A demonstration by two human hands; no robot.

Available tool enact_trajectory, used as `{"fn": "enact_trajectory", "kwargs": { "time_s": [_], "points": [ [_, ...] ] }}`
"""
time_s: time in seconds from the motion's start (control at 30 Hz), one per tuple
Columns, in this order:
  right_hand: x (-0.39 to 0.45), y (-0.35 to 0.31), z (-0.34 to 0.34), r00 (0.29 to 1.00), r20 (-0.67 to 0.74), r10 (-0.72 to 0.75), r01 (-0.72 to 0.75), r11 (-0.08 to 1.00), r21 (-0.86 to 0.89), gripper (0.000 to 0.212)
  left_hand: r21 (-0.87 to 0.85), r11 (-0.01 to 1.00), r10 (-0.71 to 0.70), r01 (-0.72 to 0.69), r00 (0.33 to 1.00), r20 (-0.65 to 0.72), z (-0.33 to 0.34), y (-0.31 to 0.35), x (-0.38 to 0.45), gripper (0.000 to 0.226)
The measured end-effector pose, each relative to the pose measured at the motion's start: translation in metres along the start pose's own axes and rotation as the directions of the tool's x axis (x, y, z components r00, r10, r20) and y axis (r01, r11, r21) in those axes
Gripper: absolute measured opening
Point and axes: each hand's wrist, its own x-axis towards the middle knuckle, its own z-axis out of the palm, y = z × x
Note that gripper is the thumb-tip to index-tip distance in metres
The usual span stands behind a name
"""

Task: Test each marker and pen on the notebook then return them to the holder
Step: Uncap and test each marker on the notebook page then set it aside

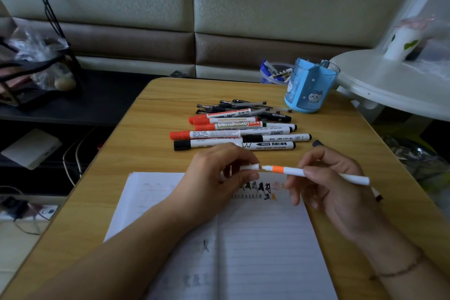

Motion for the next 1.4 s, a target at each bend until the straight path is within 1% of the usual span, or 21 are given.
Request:
{"fn": "enact_trajectory", "kwargs": {
  "time_s": [0.07,0.17,0.27,0.4,0.53,0.73,0.8,0.87,0.9,0.97,1.0,1.03,1.07,1.1,1.13,1.17,1.2,1.23,1.3,1.37,1.4],
  "points": [
    [-0.001,0.000,0.001,1.000,-0.005,0.003,-0.003,1.000,-0.014,0.002,0.005,1.000,0.027,-0.027,1.000,-0.002,0.000,-0.001,0.000,0.015],
    [-0.001,0.000,0.002,1.000,-0.026,-0.006,0.005,0.999,-0.047,0.014,-0.006,0.998,0.067,-0.067,0.998,0.021,-0.001,0.000,0.001,0.014],
    [-0.001,-0.001,0.004,1.000,-0.026,-0.012,0.009,0.995,-0.097,0.011,0.018,0.994,0.106,-0.107,0.994,0.036,0.000,0.001,0.001,0.015],
    [-0.004,-0.002,0.009,0.998,-0.024,-0.054,0.051,0.992,-0.118,0.009,0.018,0.996,0.090,-0.090,0.996,0.003,0.000,0.001,0.001,0.013],
    [-0.007,-0.003,0.016,0.995,-0.031,-0.095,0.092,0.992,-0.084,0.012,-0.025,1.000,-0.001,0.000,1.000,-0.022,-0.001,0.003,0.000,0.015],
    [-0.008,-0.002,0.017,0.989,0.021,-0.143,0.145,0.968,-0.204,0.009,-0.029,0.999,-0.039,0.039,0.999,0.012,0.000,0.002,0.001,0.013],
    [-0.006,-0.003,0.013,0.984,0.038,-0.176,0.180,0.959,-0.218,0.017,-0.001,0.999,-0.032,0.032,0.999,-0.013,0.001,0.003,0.003,0.017],
    [-0.003,-0.008,0.002,0.976,0.017,-0.217,0.217,0.959,-0.185,0.032,0.087,0.996,-0.025,0.028,0.999,-0.043,0.000,0.000,0.005,0.034],
    [-0.002,-0.011,-0.008,0.974,0.014,-0.226,0.225,0.965,-0.132,0.039,0.146,0.989,-0.029,0.037,0.998,-0.056,-0.001,-0.003,0.004,0.040],
    [-0.001,-0.021,-0.029,0.982,0.029,-0.189,0.187,0.981,0.045,0.057,0.260,0.962,-0.060,0.081,0.994,-0.088,-0.003,-0.010,0.003,0.043],
    [0.000,-0.026,-0.037,0.986,0.012,-0.167,0.164,0.977,0.134,0.063,0.301,0.947,-0.079,0.107,0.991,-0.104,-0.004,-0.013,0.003,0.041],
    [0.001,-0.029,-0.045,0.988,-0.040,-0.152,0.156,0.970,0.185,0.059,0.332,0.935,-0.093,0.126,0.989,-0.115,-0.003,-0.016,0.003,0.039],
    [0.002,-0.029,-0.050,0.980,-0.143,-0.136,0.161,0.969,0.185,0.043,0.356,0.924,-0.101,0.135,0.988,-0.115,-0.003,-0.018,0.003,0.037],
    [0.004,-0.027,-0.055,0.949,-0.284,-0.136,0.171,0.980,0.102,0.020,0.376,0.916,-0.105,0.136,0.989,-0.103,-0.002,-0.019,0.003,0.036],
    [0.006,-0.024,-0.060,0.886,-0.440,-0.145,0.140,0.989,-0.045,0.003,0.392,0.910,-0.109,0.134,0.990,-0.085,-0.001,-0.019,0.003,0.036],
    [0.010,-0.018,-0.066,0.794,-0.577,-0.192,0.066,0.971,-0.231,0.016,0.405,0.905,-0.115,0.132,0.991,-0.065,0.000,-0.019,0.003,0.037],
    [0.012,-0.012,-0.073,0.732,-0.640,-0.232,-0.036,0.926,-0.377,0.022,0.413,0.901,-0.122,0.131,0.991,-0.050,0.000,-0.019,0.003,0.038],
    [0.013,-0.008,-0.080,0.708,-0.651,-0.273,-0.122,0.861,-0.494,0.022,0.419,0.898,-0.127,0.131,0.991,-0.037,0.000,-0.019,0.003,0.039],
    [0.014,-0.001,-0.085,0.734,-0.633,-0.245,-0.285,0.736,-0.615,0.023,0.441,0.887,-0.144,0.135,0.989,-0.013,0.001,-0.019,0.003,0.041],
    [0.015,0.007,-0.084,0.770,-0.609,-0.190,-0.370,0.645,-0.669,0.022,0.468,0.871,-0.173,0.148,0.985,0.010,0.002,-0.019,0.003,0.045],
    [0.016,0.011,-0.081,0.789,-0.589,-0.174,-0.386,0.606,-0.696,0.019,0.476,0.866,-0.185,0.156,0.983,0.014,0.002,-0.019,0.002,0.047]
  ]
}}
